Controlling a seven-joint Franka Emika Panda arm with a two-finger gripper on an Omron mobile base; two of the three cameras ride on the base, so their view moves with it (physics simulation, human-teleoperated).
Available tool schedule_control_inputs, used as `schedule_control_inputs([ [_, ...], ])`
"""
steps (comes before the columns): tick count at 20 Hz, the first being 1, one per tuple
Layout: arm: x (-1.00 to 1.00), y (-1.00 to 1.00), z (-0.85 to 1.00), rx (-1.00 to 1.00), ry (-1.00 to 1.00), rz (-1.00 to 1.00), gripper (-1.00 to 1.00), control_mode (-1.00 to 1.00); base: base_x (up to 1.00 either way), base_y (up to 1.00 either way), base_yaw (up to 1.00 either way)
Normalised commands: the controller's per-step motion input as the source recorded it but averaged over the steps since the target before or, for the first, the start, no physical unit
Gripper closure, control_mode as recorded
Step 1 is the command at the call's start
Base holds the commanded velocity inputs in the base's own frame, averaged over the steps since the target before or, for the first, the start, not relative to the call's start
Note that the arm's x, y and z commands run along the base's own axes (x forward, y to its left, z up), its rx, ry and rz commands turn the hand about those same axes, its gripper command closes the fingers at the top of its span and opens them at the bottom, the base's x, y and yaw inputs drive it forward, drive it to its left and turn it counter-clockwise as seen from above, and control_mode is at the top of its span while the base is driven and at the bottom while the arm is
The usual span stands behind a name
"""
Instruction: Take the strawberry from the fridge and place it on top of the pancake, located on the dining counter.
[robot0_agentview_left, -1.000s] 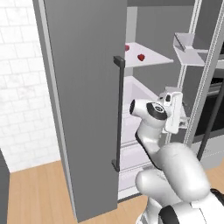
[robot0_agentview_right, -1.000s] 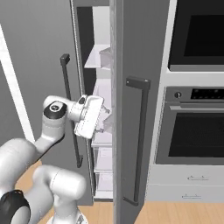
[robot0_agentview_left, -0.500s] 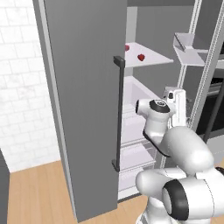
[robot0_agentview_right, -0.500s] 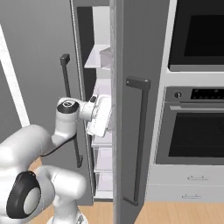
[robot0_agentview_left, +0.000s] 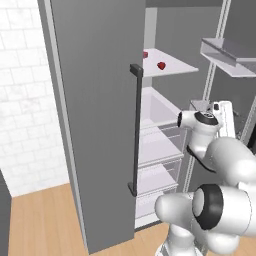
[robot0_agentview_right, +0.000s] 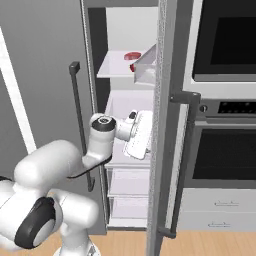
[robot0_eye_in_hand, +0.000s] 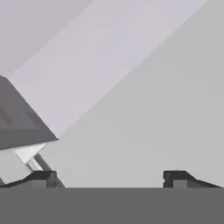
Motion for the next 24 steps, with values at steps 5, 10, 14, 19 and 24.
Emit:
schedule_control_inputs([
  [5,0.00,-1.00,0.00,0.11,0.10,0.03,-1.00,-1.00,0.00,0.00,0.00],
  [10,0.00,-0.95,0.00,0.17,0.02,0.06,-1.00,-1.00,0.00,0.00,0.00],
  [14,-0.21,-0.11,0.00,0.11,-0.01,0.07,-1.00,-1.00,0.00,0.00,0.00],
  [19,-0.10,0.91,0.00,0.00,-0.04,0.00,-1.00,-1.00,0.00,0.00,0.00],
  [24,0.02,1.00,-0.06,0.29,-0.12,-0.09,-1.00,-1.00,0.00,0.00,0.00],
])
